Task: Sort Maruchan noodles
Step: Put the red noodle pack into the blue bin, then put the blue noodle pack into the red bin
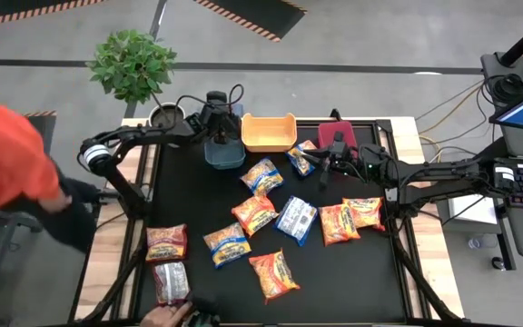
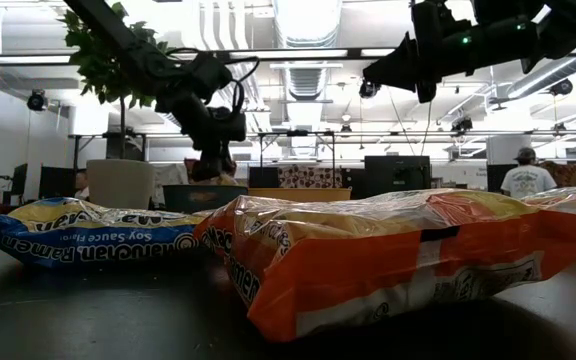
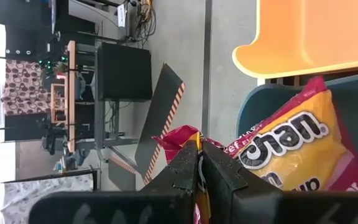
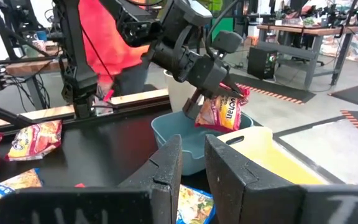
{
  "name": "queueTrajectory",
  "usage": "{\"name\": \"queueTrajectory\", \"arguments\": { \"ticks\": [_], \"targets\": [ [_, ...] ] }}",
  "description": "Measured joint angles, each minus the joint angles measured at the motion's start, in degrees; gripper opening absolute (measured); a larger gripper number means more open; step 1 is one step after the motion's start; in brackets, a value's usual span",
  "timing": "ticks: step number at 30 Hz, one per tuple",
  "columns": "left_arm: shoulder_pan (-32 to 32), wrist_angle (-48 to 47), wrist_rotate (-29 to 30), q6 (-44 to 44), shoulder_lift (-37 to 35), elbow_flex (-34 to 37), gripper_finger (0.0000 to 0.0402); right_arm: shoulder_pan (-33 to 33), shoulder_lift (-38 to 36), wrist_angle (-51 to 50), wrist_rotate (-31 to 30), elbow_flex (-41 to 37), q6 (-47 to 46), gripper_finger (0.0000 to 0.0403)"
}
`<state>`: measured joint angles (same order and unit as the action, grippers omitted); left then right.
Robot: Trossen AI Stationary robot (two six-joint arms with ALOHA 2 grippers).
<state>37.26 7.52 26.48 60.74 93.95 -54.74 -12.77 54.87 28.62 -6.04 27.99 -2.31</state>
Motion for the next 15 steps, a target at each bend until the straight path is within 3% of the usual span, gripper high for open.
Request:
{"name": "queueTrajectory", "arguments": {
  "ticks": [15],
  "targets": [
    [0.0, 0.1, 0.8, -0.6, 0.0, 0.0, 0.0033, 0.0, 0.0, 0.0, 0.0, 0.0, -0.2, 0.0059]
  ]
}}
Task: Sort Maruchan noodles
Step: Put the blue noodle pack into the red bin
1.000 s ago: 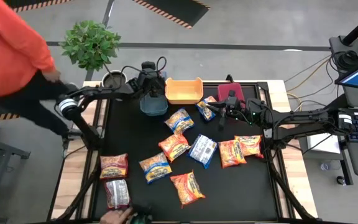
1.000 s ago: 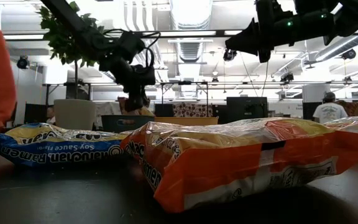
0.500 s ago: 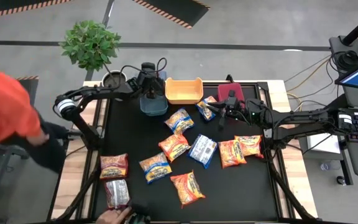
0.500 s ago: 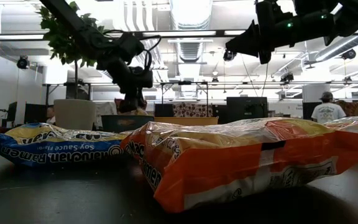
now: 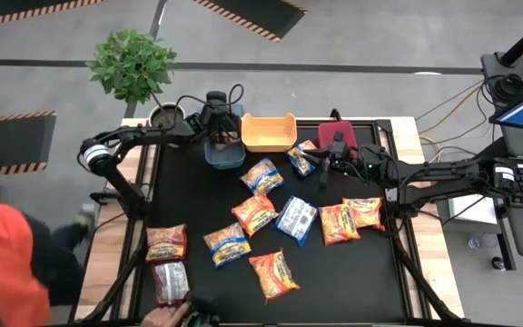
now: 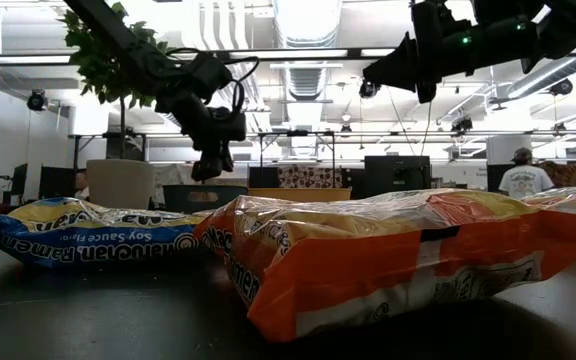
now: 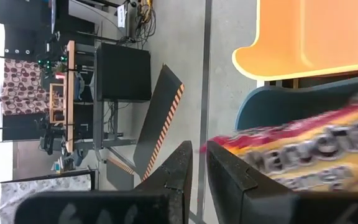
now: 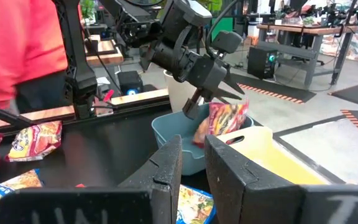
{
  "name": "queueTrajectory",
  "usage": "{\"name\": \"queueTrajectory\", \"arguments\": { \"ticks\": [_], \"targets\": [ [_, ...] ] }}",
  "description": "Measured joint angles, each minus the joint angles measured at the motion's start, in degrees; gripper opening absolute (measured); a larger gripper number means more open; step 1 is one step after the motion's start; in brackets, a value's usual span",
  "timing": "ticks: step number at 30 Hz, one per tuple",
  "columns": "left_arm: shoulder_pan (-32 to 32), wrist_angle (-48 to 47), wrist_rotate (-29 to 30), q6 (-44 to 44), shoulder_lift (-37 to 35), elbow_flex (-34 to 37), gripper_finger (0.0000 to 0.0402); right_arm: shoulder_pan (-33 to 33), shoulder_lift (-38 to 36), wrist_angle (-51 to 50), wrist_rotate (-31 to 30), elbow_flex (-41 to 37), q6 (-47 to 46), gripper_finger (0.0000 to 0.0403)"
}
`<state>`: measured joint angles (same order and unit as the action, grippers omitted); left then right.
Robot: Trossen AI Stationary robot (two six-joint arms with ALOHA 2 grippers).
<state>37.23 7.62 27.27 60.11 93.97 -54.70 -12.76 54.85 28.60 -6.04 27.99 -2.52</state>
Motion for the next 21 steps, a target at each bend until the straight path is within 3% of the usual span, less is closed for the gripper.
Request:
{"name": "queueTrajectory", "arguments": {
  "ticks": [6, 12, 14, 16, 19, 21],
  "targets": [
    [-2.0, -2.2, 5.2, -5.2, -2.1, 0.1, 0.0039, 0.0, 0.0, 0.0, 0.0, 0.0, -0.1, 0.0059],
    [-6.9, -10.9, 2.4, -21.5, -9.2, 0.1, 0.0039, 0.0, 0.0, 0.0, 0.0, 0.0, -1.0, 0.0059],
    [-9.1, -15.1, -4.6, -29.0, -12.3, 0.1, 0.0039, 0.0, 0.0, 0.0, 0.0, 0.0, -1.7, 0.0059],
    [-11.4, -17.7, -15.6, -36.7, -14.9, 0.3, 0.0039, 0.0, 0.0, -0.2, 0.0, 0.0, -2.0, 0.0059],
    [-15.1, -17.1, -31.8, -46.6, -18.1, 2.1, 0.0039, 0.1, 0.0, -0.9, 0.0, 0.0, -2.1, 0.0059],
    [-18.4, -16.7, -38.8, -50.7, -19.6, 3.3, 0.0039, 0.1, 0.0, -1.1, 0.1, 0.0, -3.4, 0.0059]
  ]
}}
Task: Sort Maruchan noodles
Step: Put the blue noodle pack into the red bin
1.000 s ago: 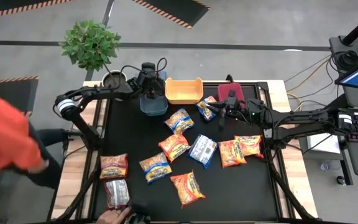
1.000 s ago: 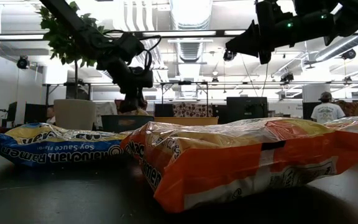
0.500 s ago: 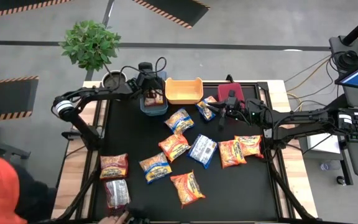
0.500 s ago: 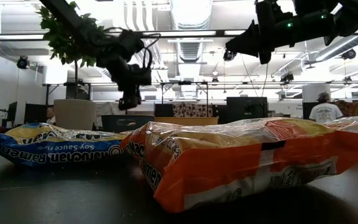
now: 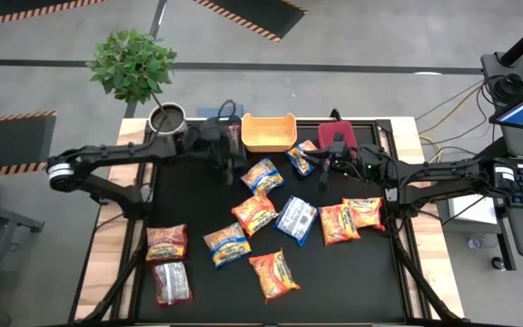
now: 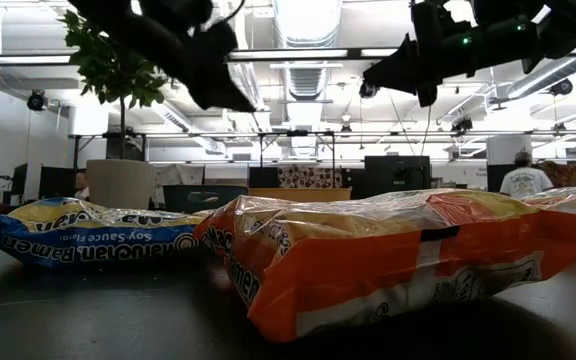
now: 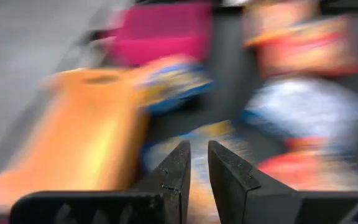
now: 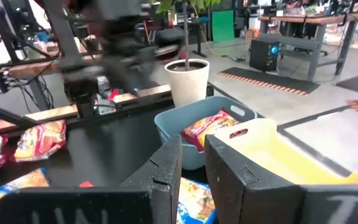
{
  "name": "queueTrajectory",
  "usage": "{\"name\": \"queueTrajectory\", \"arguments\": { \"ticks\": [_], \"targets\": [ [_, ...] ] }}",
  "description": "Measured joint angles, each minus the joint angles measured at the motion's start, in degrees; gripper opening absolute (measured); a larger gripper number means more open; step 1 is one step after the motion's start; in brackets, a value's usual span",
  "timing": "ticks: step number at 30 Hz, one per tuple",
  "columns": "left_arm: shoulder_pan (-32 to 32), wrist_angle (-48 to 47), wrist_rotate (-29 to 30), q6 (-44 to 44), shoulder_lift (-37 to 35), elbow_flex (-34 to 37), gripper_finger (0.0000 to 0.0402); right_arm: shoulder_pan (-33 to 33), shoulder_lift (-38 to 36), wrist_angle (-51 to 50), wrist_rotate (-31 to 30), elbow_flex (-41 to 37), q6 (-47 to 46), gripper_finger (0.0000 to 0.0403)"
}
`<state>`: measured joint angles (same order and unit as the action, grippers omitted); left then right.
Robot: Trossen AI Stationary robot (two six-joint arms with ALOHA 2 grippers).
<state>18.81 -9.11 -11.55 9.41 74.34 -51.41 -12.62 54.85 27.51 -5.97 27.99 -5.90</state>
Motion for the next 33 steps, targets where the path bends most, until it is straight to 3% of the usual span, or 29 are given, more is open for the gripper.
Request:
{"name": "queueTrajectory", "arguments": {
  "ticks": [4, 12, 19, 29, 33],
  "targets": [
    [-8.1, 0.2, -0.5, -4.3, -1.2, 2.5, 0.0039, 0.3, 0.0, -0.5, 1.6, 0.0, -5.4, 0.0059],
    [-20.3, -0.5, 2.7, -4.2, -1.1, 6.4, 0.0039, 6.1, 2.2, -0.3, 3.5, 0.1, -18.3, 0.0059],
    [-21.1, -2.5, 6.6, -3.9, -1.2, 6.8, 0.0039, 9.7, 5.3, -0.3, 3.6, 2.1, -29.2, 0.0059],
    [-21.0, -1.2, 18.9, -2.2, -0.8, 6.6, 0.0039, 10.6, 12.2, -1.1, 3.8, 8.1, -30.8, 0.0059],
    [-21.0, -0.7, 21.1, 0.0, -0.7, 6.6, 0.0039, 10.5, 15.0, -7.7, 6.0, 12.9, -33.6, 0.0059]
  ]
}}
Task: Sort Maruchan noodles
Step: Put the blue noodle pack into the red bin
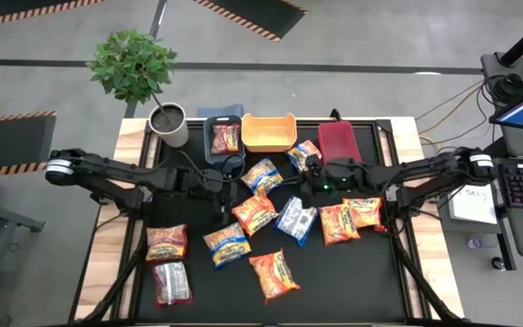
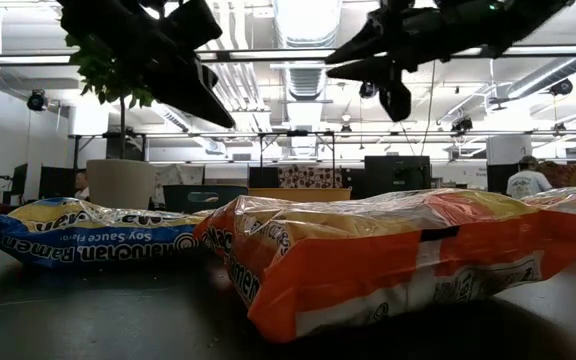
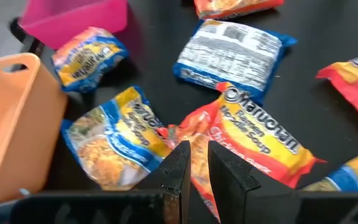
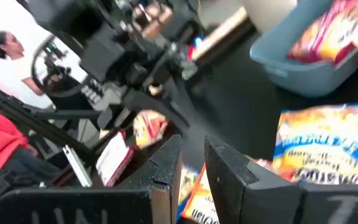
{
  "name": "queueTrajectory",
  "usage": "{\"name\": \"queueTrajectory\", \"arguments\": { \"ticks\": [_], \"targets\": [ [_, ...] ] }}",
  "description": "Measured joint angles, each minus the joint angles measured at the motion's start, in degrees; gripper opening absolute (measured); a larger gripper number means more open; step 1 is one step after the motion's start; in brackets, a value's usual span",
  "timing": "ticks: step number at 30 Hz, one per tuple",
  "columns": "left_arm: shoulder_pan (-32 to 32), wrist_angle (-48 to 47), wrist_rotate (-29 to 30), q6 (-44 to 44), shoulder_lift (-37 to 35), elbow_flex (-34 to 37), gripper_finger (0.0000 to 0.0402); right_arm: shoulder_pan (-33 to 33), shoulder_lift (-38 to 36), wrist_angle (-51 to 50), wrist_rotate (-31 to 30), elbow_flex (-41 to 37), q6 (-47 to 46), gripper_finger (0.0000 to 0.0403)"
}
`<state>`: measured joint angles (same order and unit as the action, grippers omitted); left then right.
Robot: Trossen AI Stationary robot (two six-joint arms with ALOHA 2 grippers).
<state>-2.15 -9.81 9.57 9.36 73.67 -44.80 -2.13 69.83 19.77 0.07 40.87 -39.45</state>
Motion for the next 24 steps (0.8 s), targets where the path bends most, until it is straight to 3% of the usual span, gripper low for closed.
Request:
{"name": "queueTrajectory", "arguments": {
  "ticks": [11, 24],
  "targets": [
    [1.8, 6.4, 0.5, 9.6, 2.9, 0.6, 0.0039, -1.6, 9.3, -33.6, -0.1, 16.9, -1.2, 0.0059],
    [6.7, 9.8, 0.4, 10.9, 15.4, 0.7, 0.0039, -6.3, 22.7, -38.0, -0.1, 24.5, 5.0, 0.0059]
  ]
}}
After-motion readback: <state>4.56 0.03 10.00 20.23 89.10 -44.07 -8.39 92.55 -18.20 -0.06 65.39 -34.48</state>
